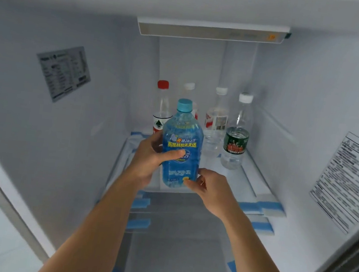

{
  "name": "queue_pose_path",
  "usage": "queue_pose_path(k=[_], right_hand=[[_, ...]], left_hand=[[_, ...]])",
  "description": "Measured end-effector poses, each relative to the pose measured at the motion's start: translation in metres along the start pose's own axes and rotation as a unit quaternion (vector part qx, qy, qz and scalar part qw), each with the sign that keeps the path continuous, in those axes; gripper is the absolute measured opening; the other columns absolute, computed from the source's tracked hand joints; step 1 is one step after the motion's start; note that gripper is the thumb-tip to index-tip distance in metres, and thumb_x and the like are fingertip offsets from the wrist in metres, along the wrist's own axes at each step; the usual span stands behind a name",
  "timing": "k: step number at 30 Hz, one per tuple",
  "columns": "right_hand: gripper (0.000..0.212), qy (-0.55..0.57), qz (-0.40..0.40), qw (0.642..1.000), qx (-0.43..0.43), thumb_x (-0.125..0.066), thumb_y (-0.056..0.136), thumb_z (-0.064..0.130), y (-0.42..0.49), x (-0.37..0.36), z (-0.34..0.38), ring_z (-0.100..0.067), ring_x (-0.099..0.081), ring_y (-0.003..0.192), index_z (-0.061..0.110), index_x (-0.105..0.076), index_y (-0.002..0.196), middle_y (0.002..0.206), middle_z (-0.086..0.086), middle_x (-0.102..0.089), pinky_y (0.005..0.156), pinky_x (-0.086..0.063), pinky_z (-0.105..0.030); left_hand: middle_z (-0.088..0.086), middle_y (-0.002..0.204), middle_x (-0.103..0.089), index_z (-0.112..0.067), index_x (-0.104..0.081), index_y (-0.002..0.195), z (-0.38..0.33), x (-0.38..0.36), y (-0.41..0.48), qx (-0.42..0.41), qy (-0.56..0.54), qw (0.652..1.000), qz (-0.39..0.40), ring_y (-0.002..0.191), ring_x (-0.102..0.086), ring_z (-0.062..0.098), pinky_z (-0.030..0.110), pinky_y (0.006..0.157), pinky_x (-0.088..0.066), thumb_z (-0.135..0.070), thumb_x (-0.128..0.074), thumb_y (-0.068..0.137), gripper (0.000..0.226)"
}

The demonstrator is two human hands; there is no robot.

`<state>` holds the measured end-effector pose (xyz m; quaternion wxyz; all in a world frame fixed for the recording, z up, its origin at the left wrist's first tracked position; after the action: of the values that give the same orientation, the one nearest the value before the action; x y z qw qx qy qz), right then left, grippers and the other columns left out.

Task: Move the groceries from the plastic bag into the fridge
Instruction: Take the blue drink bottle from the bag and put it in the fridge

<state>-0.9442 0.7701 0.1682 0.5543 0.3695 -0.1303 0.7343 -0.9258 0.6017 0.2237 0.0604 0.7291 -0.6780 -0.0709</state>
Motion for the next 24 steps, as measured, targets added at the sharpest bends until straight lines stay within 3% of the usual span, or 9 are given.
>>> queue_pose_path(k=[4, 12, 14, 17, 20, 24], right_hand=[[0.043, -0.033, 0.011, 0.999, -0.014, -0.064, 0.09, 0.05, 0.012, -0.009, -0.004, -0.017, -0.063, 0.077, 0.014, -0.066, 0.114, 0.085, 0.0, -0.065, 0.072, -0.054, -0.039], [0.045, -0.081, 0.021, 0.996, -0.04, -0.058, 0.093, 0.055, 0.025, -0.01, -0.001, -0.017, -0.062, 0.087, 0.019, -0.062, 0.118, 0.094, 0.006, -0.063, 0.073, -0.05, -0.034], [0.045, -0.085, 0.017, 0.995, -0.051, -0.058, 0.092, 0.057, 0.028, -0.011, -0.002, -0.019, -0.066, 0.093, 0.02, -0.063, 0.117, 0.101, 0.003, -0.069, 0.077, -0.053, -0.036], [0.045, -0.095, -0.003, 0.993, -0.075, -0.059, 0.09, 0.06, 0.034, -0.012, -0.004, -0.021, -0.068, 0.093, 0.021, -0.064, 0.111, 0.102, 0.001, -0.072, 0.077, -0.056, -0.039], [0.044, -0.114, -0.028, 0.988, -0.098, -0.057, 0.09, 0.062, 0.04, -0.014, -0.005, -0.021, -0.069, 0.087, 0.02, -0.063, 0.103, 0.097, -0.001, -0.072, 0.072, -0.056, -0.036], [0.048, -0.137, -0.048, 0.982, -0.118, -0.055, 0.091, 0.062, 0.045, -0.013, -0.004, -0.022, -0.068, 0.091, 0.018, -0.064, 0.109, 0.101, -0.003, -0.071, 0.067, -0.05, -0.032]], left_hand=[[0.005, 0.117, -0.073, -0.016, -0.064, 0.123, 0.007, 0.005, 0.009, 0.001, 0.015, 1.0, -0.009, 0.11, -0.068, 0.028, 0.053, 0.097, -0.054, -0.029, -0.089, 0.055, 0.074], [0.007, 0.124, -0.068, -0.019, -0.053, 0.123, 0.018, 0.018, 0.023, 0.005, 0.028, 0.998, -0.047, 0.111, -0.068, 0.024, 0.047, 0.092, -0.057, -0.025, -0.092, 0.06, 0.074], [0.005, 0.123, -0.067, -0.02, -0.051, 0.12, 0.017, 0.021, 0.027, 0.004, 0.063, 0.997, -0.048, 0.11, -0.067, 0.02, 0.041, 0.09, -0.058, -0.024, -0.092, 0.065, 0.069], [-0.012, 0.11, -0.066, -0.022, -0.057, 0.119, 0.005, 0.027, 0.03, -0.021, 0.175, 0.982, -0.07, 0.102, -0.063, 0.005, 0.02, 0.078, -0.053, -0.024, -0.083, 0.078, 0.049], [-0.015, 0.103, -0.065, -0.024, -0.061, 0.116, -0.002, 0.028, 0.034, -0.032, 0.23, 0.969, -0.083, 0.093, -0.062, 0.0, 0.016, 0.07, -0.05, -0.03, -0.081, 0.079, 0.042], [-0.01, 0.105, -0.067, -0.02, -0.062, 0.121, -0.004, 0.026, 0.038, -0.038, 0.257, 0.96, -0.104, 0.086, -0.062, -0.003, 0.01, 0.065, -0.049, -0.032, -0.079, 0.081, 0.045]])
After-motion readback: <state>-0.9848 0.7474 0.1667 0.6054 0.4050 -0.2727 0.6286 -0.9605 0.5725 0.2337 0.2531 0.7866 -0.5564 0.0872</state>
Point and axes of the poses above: each hand's wrist, its own y-axis towards the middle knuckle, its own x-axis out of the back of the hand, z = x × y, the point moved 8 cm from there along y, towards the middle knuckle
